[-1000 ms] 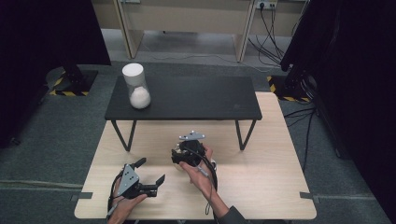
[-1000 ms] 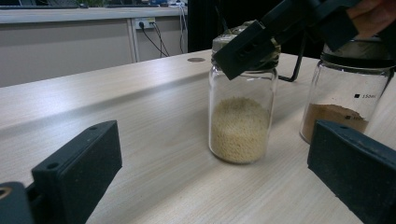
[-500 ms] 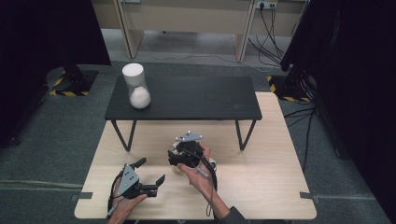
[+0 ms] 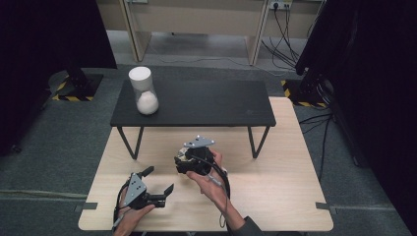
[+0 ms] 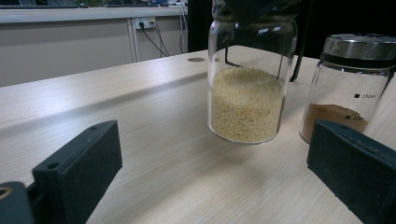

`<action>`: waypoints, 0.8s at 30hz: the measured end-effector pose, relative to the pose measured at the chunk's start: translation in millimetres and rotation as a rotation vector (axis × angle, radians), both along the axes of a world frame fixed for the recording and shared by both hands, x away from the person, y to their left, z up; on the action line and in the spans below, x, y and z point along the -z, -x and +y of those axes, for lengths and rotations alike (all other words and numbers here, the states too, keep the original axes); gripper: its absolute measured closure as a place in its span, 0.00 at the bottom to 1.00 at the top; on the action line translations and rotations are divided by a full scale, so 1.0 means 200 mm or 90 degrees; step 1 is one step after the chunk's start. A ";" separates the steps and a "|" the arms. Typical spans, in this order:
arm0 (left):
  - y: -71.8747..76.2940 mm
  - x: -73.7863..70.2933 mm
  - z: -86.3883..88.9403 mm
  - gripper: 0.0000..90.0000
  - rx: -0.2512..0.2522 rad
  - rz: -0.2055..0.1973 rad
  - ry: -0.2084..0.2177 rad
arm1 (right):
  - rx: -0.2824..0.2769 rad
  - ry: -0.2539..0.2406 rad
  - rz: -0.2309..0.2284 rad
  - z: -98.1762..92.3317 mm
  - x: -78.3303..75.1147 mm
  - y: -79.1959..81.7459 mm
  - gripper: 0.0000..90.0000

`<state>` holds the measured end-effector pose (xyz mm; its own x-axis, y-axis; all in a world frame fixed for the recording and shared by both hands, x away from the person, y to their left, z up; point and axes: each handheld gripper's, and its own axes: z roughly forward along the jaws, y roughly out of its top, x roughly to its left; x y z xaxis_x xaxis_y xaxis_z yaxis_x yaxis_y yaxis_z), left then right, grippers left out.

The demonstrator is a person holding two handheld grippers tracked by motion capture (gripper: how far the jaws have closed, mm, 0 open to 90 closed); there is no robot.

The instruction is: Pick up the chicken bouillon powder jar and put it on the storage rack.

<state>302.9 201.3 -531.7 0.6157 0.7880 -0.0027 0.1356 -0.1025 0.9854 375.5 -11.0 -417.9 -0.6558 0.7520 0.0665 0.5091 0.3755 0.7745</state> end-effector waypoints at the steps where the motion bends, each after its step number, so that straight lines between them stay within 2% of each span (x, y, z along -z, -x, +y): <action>1: 0.00 0.00 0.00 0.02 0.000 0.000 0.000 | -0.003 -0.001 0.000 0.00 -0.01 0.00 0.38; 15: 0.00 0.00 0.00 0.02 -0.001 0.000 0.001 | -0.042 -0.016 -0.012 0.00 -0.14 0.02 0.38; 24: 0.00 0.00 0.00 0.02 0.000 0.001 0.002 | -0.065 -0.014 -0.018 0.00 -0.22 0.02 0.38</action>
<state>303.1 201.3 -531.7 0.6151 0.7884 -0.0055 0.1367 -0.0997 0.9856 371.2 -10.1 -374.4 -0.7310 0.6795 0.0631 0.4472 0.4072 0.7964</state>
